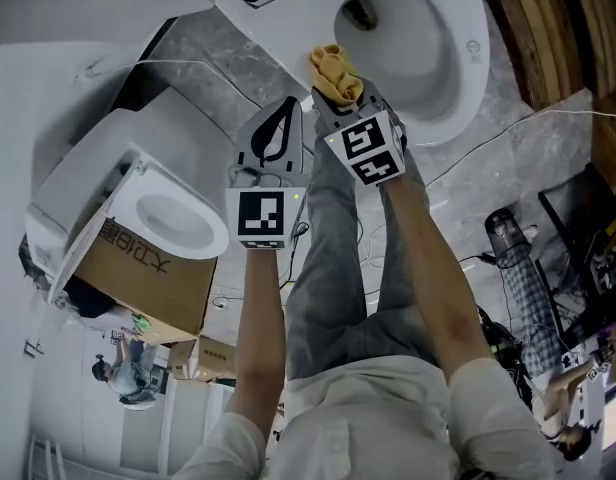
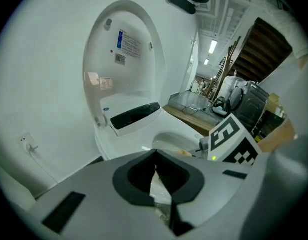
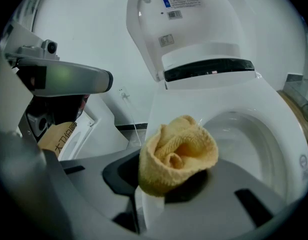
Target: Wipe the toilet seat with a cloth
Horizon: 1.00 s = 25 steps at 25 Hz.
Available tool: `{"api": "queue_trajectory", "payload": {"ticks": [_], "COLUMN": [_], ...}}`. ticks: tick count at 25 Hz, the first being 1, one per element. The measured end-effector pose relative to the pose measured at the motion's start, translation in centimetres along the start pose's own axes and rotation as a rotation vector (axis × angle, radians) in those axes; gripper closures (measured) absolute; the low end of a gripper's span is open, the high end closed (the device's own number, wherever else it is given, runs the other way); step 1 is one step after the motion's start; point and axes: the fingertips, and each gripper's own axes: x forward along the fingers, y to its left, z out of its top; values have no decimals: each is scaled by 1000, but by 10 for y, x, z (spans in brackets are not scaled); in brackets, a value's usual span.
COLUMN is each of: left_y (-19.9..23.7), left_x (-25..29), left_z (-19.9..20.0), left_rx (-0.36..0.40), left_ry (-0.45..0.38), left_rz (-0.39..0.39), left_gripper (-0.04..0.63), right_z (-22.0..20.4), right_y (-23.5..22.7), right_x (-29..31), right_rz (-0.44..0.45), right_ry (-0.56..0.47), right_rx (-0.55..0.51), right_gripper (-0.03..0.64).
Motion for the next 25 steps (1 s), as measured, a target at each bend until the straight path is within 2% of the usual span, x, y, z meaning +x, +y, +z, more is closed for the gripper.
{"api": "queue_trajectory", "payload": {"ticks": [10, 25], "left_y": [-17, -56], "left_x": [8, 24], "left_z": [-4, -37], "left_rx": [30, 76], "left_ry": [24, 116], "left_rz": [-33, -113], "left_gripper": [581, 581], "right_z": [-27, -69], "right_y": [6, 6], "right_x": [-18, -51], "right_rz": [2, -14], "right_ry": [1, -12], "right_rx": [13, 84], "right_gripper": [520, 522]}}
